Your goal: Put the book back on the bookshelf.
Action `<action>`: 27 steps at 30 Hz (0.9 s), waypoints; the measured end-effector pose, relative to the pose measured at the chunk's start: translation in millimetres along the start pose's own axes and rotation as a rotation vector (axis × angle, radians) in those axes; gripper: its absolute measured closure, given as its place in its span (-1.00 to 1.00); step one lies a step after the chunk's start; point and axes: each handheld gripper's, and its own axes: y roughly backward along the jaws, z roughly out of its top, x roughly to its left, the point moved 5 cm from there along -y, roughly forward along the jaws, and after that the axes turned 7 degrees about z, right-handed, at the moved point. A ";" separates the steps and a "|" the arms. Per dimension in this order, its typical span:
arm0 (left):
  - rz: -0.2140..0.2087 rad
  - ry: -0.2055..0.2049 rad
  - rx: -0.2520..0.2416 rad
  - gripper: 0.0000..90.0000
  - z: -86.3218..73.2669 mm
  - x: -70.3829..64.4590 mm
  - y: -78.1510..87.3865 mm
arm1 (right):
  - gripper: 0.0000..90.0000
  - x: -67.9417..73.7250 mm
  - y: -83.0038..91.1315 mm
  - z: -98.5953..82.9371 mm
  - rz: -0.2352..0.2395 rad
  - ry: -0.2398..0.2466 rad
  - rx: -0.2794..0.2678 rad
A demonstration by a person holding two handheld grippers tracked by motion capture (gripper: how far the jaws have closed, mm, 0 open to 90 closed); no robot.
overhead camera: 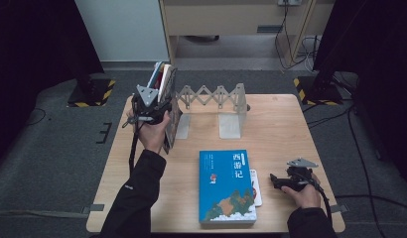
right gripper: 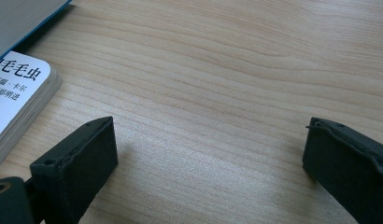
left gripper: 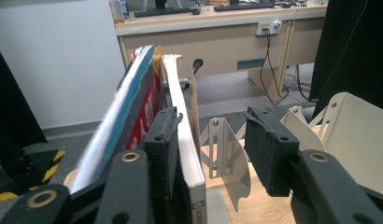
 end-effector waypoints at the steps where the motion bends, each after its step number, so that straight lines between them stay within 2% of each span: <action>1: -0.007 0.002 -0.007 0.16 1.1 -0.2 2.0 | -0.92 0.1 0.0 0.0 0.000 -0.001 0.000; 12: -0.090 0.043 -0.058 -0.08 12.7 2.8 23.1 | -0.92 0.0 0.0 0.0 0.000 0.000 0.000; 15: -0.117 0.047 -0.051 -0.18 14.0 4.7 29.2 | -0.92 0.0 0.0 0.0 0.000 0.000 0.000; 20: -0.188 0.083 -0.026 -0.30 10.6 7.9 40.5 | -0.94 0.1 0.0 0.0 0.006 0.001 0.004; 25: -0.237 0.072 0.001 -0.36 1.3 7.1 51.5 | -0.97 -0.2 -0.2 0.1 0.014 0.001 0.004; 27: -0.269 0.081 0.018 -0.38 -3.9 6.3 54.9 | -0.98 0.1 -0.2 0.1 0.020 -0.006 0.005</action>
